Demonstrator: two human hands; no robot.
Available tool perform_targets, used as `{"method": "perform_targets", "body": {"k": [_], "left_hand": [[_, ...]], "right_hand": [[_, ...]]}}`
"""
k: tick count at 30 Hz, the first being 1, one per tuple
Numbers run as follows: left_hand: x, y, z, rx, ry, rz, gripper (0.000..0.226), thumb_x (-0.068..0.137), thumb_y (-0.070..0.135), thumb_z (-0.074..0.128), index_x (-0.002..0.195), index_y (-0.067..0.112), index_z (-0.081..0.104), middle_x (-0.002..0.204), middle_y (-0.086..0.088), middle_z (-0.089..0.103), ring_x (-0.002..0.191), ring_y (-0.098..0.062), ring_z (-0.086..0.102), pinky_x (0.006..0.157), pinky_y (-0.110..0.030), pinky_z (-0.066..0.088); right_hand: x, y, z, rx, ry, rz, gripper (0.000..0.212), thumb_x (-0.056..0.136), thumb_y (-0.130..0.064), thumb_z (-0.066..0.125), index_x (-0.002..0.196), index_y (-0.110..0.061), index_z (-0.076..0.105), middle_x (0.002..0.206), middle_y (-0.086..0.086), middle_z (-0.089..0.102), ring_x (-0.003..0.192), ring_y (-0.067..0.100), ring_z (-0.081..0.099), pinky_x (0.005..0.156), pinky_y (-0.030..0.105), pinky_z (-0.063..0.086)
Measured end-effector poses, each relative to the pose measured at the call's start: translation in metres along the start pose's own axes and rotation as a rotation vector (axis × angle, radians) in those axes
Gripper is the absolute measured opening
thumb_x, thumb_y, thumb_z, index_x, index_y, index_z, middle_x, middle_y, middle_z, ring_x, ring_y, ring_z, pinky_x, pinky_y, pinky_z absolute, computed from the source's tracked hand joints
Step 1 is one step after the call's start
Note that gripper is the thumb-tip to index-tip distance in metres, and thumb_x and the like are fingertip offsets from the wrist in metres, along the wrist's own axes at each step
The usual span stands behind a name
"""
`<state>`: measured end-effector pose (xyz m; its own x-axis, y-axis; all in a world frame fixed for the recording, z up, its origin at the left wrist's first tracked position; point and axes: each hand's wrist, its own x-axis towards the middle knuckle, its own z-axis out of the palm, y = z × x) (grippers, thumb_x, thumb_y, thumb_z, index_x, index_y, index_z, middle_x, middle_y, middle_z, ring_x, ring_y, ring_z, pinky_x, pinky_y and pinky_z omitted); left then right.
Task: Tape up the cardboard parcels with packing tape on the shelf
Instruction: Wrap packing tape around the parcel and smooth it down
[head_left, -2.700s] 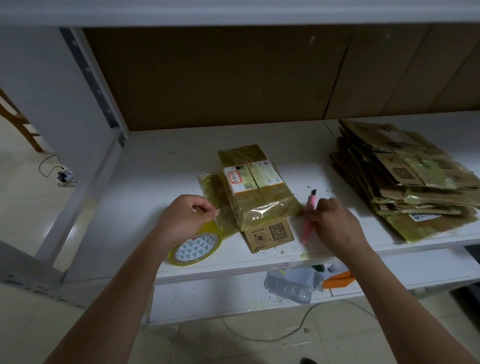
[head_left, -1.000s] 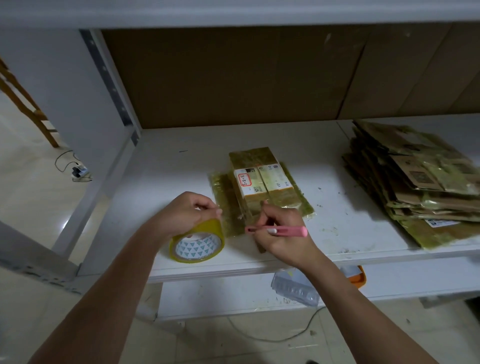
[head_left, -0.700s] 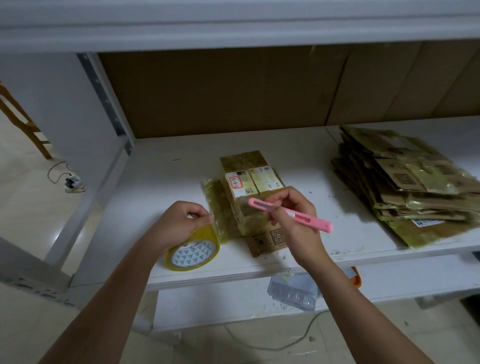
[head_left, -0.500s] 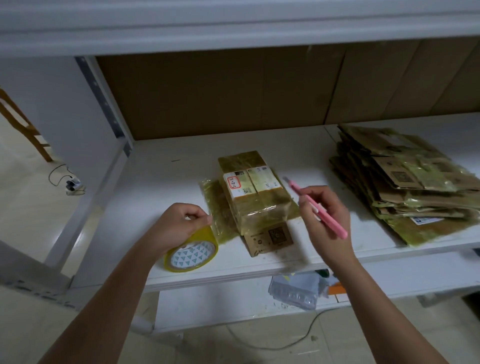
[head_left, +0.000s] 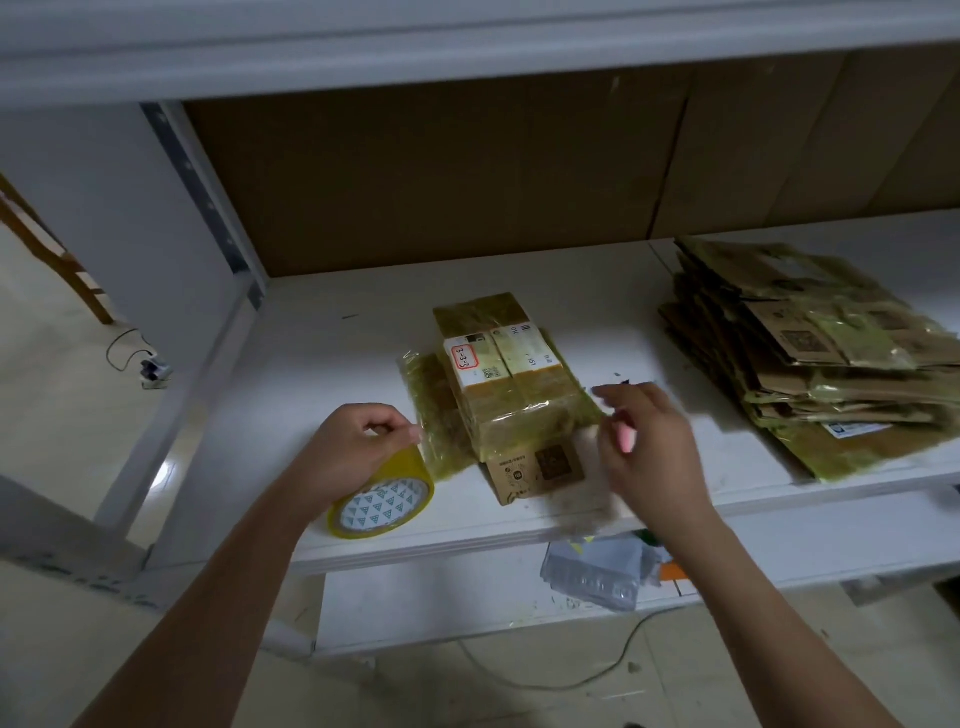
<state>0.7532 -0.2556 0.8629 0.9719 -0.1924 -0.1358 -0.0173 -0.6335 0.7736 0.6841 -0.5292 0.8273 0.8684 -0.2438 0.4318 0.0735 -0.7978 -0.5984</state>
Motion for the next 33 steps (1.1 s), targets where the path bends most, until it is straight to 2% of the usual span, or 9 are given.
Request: {"method": "perform_targets", "body": {"k": [2, 5, 7, 15, 19, 22, 26, 29, 33], "left_hand": [[-0.003, -0.005, -0.003, -0.014, 0.022, 0.021, 0.016, 0.092, 0.027, 0.065, 0.08, 0.019, 0.072, 0.088, 0.003, 0.069, 0.083, -0.009, 0.063, 0.07, -0.024, 0.047], [-0.008, -0.013, -0.007, -0.025, 0.043, 0.044, 0.016, 0.092, 0.027, 0.065, 0.078, 0.022, 0.072, 0.087, 0.004, 0.07, 0.084, -0.009, 0.064, 0.073, -0.025, 0.049], [-0.012, -0.016, -0.007, -0.011, 0.048, 0.075, 0.017, 0.092, 0.025, 0.065, 0.077, 0.023, 0.072, 0.084, 0.005, 0.07, 0.082, -0.005, 0.064, 0.075, -0.026, 0.05], [-0.023, -0.037, -0.025, 0.013, 0.095, 0.102, 0.02, 0.089, 0.02, 0.068, 0.074, 0.032, 0.074, 0.083, 0.012, 0.07, 0.084, 0.001, 0.062, 0.077, -0.026, 0.048], [-0.033, -0.051, -0.037, 0.029, 0.104, 0.105, 0.024, 0.09, 0.031, 0.069, 0.105, 0.049, 0.063, 0.096, 0.006, 0.059, 0.088, 0.0, 0.06, 0.076, -0.021, 0.049], [-0.048, -0.063, -0.052, -0.243, 0.167, 0.008, 0.038, 0.088, 0.041, 0.068, 0.124, 0.032, 0.058, 0.097, 0.002, 0.062, 0.085, -0.004, 0.065, 0.064, -0.015, 0.052], [-0.062, -0.085, -0.064, -0.334, 0.168, -0.016, 0.052, 0.059, 0.063, 0.07, 0.072, 0.013, 0.063, 0.066, 0.005, 0.062, 0.066, -0.001, 0.063, 0.057, -0.01, 0.046], [-0.057, -0.091, -0.074, -0.164, 0.225, -0.044, 0.055, 0.059, 0.066, 0.063, 0.068, 0.011, 0.06, 0.06, 0.005, 0.059, 0.058, -0.002, 0.061, 0.05, -0.013, 0.044], [-0.039, -0.087, -0.091, 0.198, 0.273, -0.135, 0.044, 0.075, 0.057, 0.072, 0.073, 0.014, 0.067, 0.07, -0.004, 0.065, 0.065, -0.013, 0.063, 0.055, -0.025, 0.047]], "right_hand": [[-0.011, -0.043, 0.008, 0.186, -0.107, -0.101, 0.014, 0.088, -0.015, 0.061, 0.096, -0.014, 0.073, 0.087, -0.002, 0.07, 0.072, 0.01, 0.063, 0.087, 0.014, 0.045], [-0.025, -0.083, 0.042, 0.337, -0.388, 0.036, 0.022, 0.092, -0.03, 0.063, 0.101, -0.014, 0.074, 0.089, -0.002, 0.073, 0.077, 0.011, 0.066, 0.076, 0.027, 0.054], [-0.026, -0.095, 0.065, 0.418, -0.476, 0.189, 0.033, 0.091, -0.038, 0.066, 0.11, -0.011, 0.071, 0.095, -0.002, 0.072, 0.084, 0.008, 0.066, 0.079, 0.021, 0.054], [-0.027, -0.115, 0.111, 0.667, -0.446, 0.338, 0.022, 0.09, -0.02, 0.07, 0.069, -0.017, 0.063, 0.075, 0.003, 0.07, 0.074, 0.021, 0.067, 0.076, 0.044, 0.058], [-0.021, -0.124, 0.127, 0.645, -0.411, 0.324, 0.026, 0.092, -0.019, 0.065, 0.068, -0.026, 0.058, 0.069, -0.011, 0.065, 0.071, 0.019, 0.065, 0.075, 0.048, 0.057], [-0.016, -0.131, 0.139, 0.757, -0.42, 0.427, 0.024, 0.09, -0.034, 0.066, 0.072, -0.019, 0.059, 0.082, 0.006, 0.069, 0.082, 0.03, 0.069, 0.074, 0.052, 0.058], [-0.012, -0.137, 0.152, 0.812, -0.472, 0.539, 0.032, 0.085, -0.041, 0.071, 0.074, -0.014, 0.058, 0.086, 0.005, 0.067, 0.088, 0.031, 0.07, 0.073, 0.047, 0.061], [-0.008, -0.146, 0.165, 0.71, -0.491, 0.464, 0.029, 0.09, -0.024, 0.07, 0.068, -0.017, 0.053, 0.082, 0.009, 0.069, 0.08, 0.027, 0.071, 0.076, 0.044, 0.059], [0.003, -0.149, 0.183, 0.243, -0.454, 0.222, 0.035, 0.093, -0.037, 0.061, 0.066, -0.023, 0.044, 0.083, -0.002, 0.058, 0.083, 0.017, 0.055, 0.067, 0.029, 0.04]]}}
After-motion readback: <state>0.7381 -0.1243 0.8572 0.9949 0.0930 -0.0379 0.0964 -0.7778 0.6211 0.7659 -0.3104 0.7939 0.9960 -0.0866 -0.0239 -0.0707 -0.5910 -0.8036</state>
